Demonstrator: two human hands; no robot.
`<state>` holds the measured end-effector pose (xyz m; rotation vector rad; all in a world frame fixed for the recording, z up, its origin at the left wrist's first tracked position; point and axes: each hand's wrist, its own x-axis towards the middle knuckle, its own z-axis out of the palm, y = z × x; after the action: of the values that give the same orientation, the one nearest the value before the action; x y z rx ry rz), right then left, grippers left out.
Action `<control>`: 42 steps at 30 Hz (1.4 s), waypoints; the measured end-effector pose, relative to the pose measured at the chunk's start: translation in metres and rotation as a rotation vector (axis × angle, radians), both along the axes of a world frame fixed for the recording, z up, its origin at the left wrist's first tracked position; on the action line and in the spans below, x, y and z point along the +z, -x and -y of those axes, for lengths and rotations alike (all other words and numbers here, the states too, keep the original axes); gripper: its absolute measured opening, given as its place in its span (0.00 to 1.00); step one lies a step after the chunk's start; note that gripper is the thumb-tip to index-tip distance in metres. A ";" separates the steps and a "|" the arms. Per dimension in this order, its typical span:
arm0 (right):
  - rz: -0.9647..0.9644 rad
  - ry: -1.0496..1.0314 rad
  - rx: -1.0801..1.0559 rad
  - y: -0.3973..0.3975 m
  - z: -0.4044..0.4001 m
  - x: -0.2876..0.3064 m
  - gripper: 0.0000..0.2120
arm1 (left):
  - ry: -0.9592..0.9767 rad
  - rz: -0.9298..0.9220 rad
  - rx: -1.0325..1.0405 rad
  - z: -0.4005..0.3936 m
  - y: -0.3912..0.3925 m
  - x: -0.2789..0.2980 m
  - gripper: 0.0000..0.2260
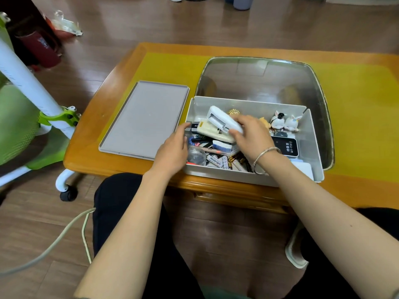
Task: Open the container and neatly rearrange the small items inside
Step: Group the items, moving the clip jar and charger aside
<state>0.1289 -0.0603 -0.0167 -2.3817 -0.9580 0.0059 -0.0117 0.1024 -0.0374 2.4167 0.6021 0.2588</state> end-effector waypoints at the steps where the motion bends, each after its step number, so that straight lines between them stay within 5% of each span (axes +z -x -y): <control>1: -0.002 -0.019 -0.018 -0.003 0.003 0.002 0.16 | -0.018 -0.006 0.002 0.000 0.001 0.000 0.18; 7: 0.065 0.124 -0.050 -0.016 0.023 0.009 0.16 | -0.091 -0.011 0.037 0.006 0.001 0.003 0.19; 14: -0.145 0.248 0.387 0.015 -0.004 0.009 0.24 | -0.120 0.005 0.131 0.013 -0.001 0.004 0.19; 22: -0.213 0.301 0.585 0.029 -0.032 -0.004 0.27 | -0.128 0.003 0.168 0.029 -0.003 0.003 0.21; 29: -0.341 0.256 0.535 0.024 -0.011 -0.007 0.29 | -0.098 0.036 0.204 0.066 -0.003 0.002 0.20; 42: -0.372 0.172 0.289 0.007 0.034 -0.006 0.15 | 0.006 0.063 0.076 0.070 -0.007 -0.006 0.19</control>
<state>0.1217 -0.0948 -0.0227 -2.2553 -1.1395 0.6407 -0.0046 0.0323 -0.0432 2.3732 0.6665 0.3633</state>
